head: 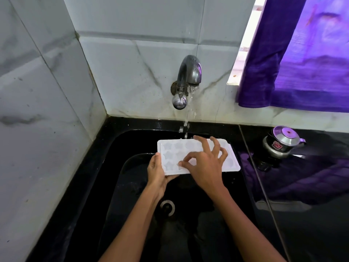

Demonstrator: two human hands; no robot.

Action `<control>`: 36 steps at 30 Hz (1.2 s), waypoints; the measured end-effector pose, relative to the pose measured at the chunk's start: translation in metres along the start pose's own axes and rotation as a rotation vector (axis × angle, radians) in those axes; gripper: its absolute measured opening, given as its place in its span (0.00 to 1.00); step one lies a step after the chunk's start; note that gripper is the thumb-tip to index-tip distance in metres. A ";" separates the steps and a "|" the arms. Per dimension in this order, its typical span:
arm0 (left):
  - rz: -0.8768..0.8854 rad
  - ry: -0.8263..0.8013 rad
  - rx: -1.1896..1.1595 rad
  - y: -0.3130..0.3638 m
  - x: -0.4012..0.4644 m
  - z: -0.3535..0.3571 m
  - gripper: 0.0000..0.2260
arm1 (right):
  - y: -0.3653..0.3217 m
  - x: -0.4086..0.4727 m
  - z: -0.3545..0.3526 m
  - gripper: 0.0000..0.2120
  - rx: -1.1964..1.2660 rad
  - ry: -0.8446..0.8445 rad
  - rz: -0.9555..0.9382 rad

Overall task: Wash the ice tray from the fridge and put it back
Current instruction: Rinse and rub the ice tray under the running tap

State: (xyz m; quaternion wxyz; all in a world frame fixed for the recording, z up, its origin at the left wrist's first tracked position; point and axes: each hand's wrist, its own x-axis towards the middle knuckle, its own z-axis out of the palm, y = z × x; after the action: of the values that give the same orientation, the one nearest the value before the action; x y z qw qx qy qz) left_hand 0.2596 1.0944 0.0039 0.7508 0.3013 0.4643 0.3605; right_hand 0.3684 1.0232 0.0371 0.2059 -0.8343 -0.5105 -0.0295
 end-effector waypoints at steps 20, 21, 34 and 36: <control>0.017 0.014 0.006 -0.005 0.021 -0.006 0.11 | 0.001 0.009 0.007 0.15 -0.064 -0.338 -0.100; 0.018 0.010 0.006 -0.006 0.021 -0.007 0.11 | 0.001 0.010 0.008 0.15 -0.079 -0.372 -0.103; 0.023 -0.005 -0.010 -0.007 0.015 -0.009 0.12 | -0.009 0.011 -0.001 0.12 -0.115 -0.405 -0.140; 0.022 -0.002 -0.009 -0.006 0.012 -0.009 0.12 | -0.008 0.012 -0.005 0.11 -0.095 -0.324 -0.109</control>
State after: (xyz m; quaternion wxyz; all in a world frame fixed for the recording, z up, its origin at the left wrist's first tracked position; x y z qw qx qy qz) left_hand 0.2571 1.1019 -0.0100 0.7485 0.3036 0.4585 0.3706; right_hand 0.3675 1.0344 0.0468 0.0796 -0.8081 -0.5794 0.0703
